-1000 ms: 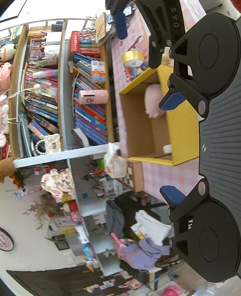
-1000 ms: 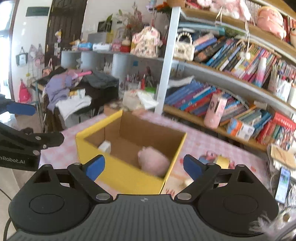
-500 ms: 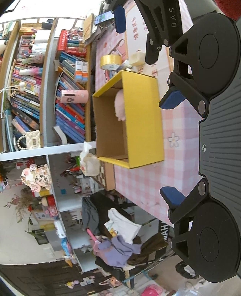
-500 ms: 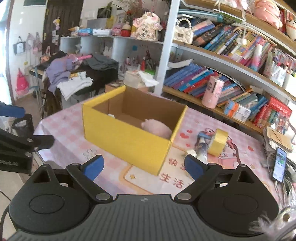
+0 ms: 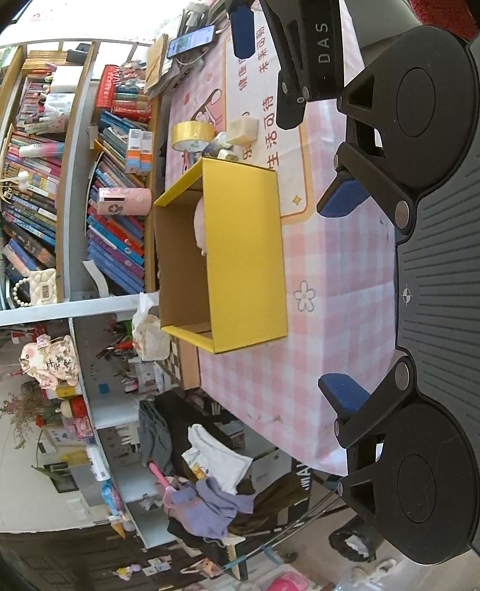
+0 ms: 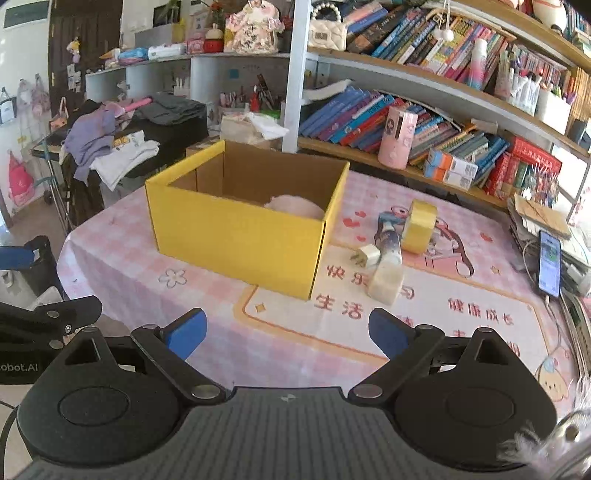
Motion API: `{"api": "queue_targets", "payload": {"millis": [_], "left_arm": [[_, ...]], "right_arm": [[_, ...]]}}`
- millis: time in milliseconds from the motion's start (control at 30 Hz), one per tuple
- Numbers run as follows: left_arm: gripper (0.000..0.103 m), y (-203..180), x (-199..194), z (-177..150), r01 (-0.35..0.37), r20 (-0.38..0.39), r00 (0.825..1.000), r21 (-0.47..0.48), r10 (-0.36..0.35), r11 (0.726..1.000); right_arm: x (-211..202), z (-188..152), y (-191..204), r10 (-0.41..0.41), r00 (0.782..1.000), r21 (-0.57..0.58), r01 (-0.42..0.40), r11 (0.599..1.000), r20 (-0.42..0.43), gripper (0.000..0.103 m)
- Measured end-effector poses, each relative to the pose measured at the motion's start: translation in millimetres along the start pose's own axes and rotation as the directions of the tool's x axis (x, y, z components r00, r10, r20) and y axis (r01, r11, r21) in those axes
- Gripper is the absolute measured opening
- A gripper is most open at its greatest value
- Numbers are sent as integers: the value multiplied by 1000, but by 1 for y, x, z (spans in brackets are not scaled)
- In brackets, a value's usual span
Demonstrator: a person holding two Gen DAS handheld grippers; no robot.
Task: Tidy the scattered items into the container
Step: 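Raise both open grippers out of the yellow box, then move both grippers toward the yellow tape roll and white cube block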
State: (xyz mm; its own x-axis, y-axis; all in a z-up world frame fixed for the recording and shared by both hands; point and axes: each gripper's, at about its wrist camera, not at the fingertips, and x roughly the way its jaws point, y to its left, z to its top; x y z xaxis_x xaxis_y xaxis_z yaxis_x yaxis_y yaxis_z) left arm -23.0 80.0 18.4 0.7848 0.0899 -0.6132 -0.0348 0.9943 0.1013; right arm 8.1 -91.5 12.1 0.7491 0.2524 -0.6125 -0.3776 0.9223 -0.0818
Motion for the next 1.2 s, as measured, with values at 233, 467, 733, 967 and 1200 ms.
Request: {"api": "queue_targets", "payload": {"millis": [233, 467, 733, 967, 1200], "left_arm": [[94, -6, 2, -5, 17, -14, 1000, 5, -17, 1000], [94, -10, 2, -4, 38, -7, 999, 2, -38, 999], [94, -23, 8, -4, 81, -33, 996, 33, -80, 996], [94, -37, 12, -3, 111, -43, 993, 62, -108, 992], [94, -54, 18, 3, 139, -50, 989, 72, -136, 988]], "right_arm": [[0, -8, -5, -12, 999, 13, 13, 1000, -30, 96], [-5, -15, -15, -47, 998, 49, 49, 998, -39, 97], [-7, -21, -26, -72, 996, 70, 76, 995, -56, 97], [-10, -28, -38, -96, 993, 98, 102, 990, -65, 97], [-13, -33, -57, -129, 989, 123, 137, 983, -71, 97]]}}
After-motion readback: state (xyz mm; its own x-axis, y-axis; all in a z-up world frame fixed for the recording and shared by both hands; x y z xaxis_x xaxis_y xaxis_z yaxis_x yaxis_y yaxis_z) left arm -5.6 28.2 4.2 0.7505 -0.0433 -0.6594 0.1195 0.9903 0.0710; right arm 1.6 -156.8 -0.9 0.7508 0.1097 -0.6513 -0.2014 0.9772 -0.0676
